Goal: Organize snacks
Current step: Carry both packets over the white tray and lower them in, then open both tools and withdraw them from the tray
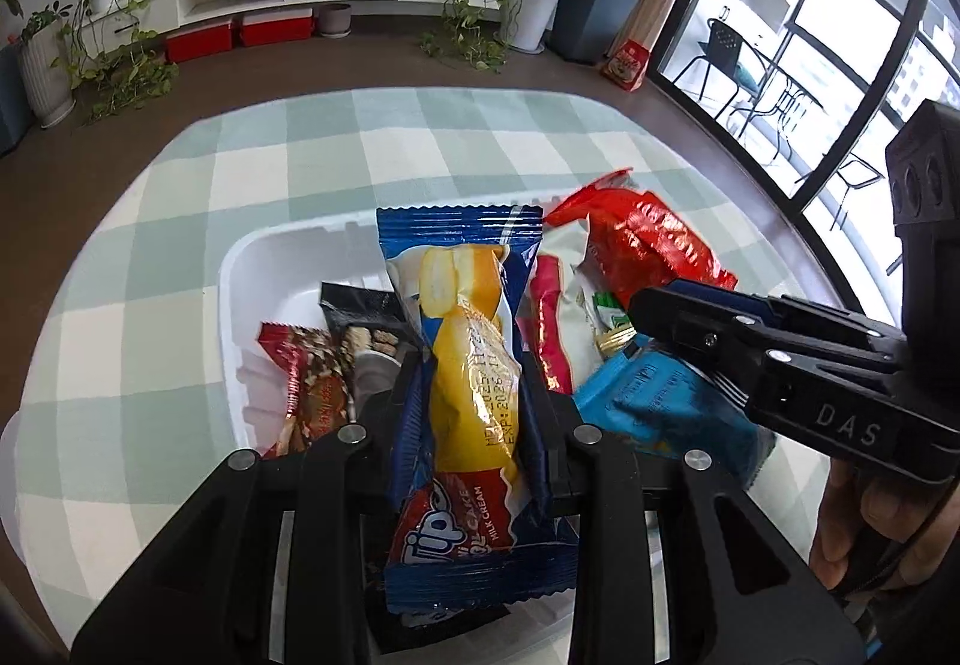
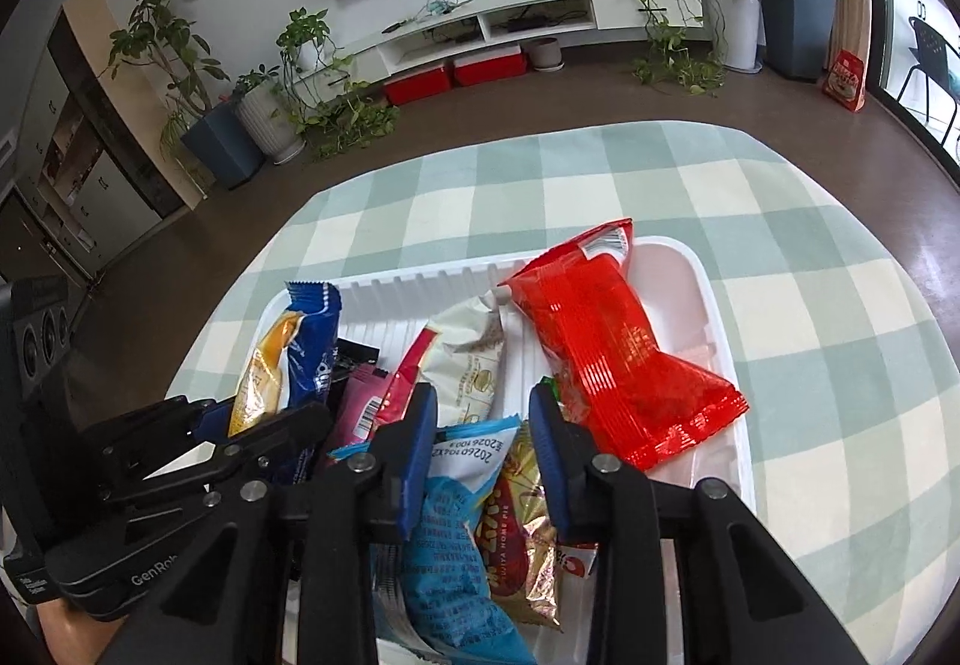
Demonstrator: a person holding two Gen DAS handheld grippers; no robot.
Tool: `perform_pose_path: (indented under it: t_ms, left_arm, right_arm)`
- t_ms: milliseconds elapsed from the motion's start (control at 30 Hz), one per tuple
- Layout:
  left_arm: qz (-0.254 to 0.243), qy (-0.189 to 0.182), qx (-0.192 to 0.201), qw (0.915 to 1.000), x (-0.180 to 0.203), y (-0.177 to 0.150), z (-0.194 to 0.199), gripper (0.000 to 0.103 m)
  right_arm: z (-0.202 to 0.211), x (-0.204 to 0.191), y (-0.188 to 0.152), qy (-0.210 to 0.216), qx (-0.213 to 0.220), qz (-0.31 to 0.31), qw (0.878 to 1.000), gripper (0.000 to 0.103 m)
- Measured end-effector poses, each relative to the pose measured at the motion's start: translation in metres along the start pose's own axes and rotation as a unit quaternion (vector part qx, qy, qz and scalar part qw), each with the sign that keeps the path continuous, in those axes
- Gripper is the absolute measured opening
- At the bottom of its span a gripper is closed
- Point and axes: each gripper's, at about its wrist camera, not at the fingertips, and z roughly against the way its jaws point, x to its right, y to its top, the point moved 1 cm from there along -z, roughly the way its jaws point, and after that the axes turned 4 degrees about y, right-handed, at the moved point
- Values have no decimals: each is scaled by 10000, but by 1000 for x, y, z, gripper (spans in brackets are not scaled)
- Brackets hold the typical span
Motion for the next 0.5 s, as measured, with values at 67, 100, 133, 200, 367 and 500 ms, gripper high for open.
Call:
perform_pose_path:
  t_ms: [67, 100, 133, 200, 367, 500]
  left_arm:
    - [-22, -24, -61, 10000, 2, -3, -7, 27]
    - [-29, -38, -46, 10000, 3, -5, -9, 27]
    - [-18, -34, -17, 10000, 3, -5, -9, 28]
    - [33, -14, -8, 10000, 2, -4, -10, 28]
    - [53, -43, 64, 10000, 1, -4, -6, 31]
    - [98, -54, 221, 9997, 2, -5, 3, 60]
  right_arm:
    - [-3, -1, -1, -62, -2, 58, 10000, 35]
    - [-4, -1, -2, -90, -9, 78, 9999, 35]
    - [-7, -1, -3, -118, -8, 94, 9999, 35]
    - [-10, 3, -4, -176, -8, 90, 9998, 35]
    - [5, 10, -3, -122, 139, -6, 9998, 39]
    - [32, 12, -3, -121, 458, 33, 9989, 56]
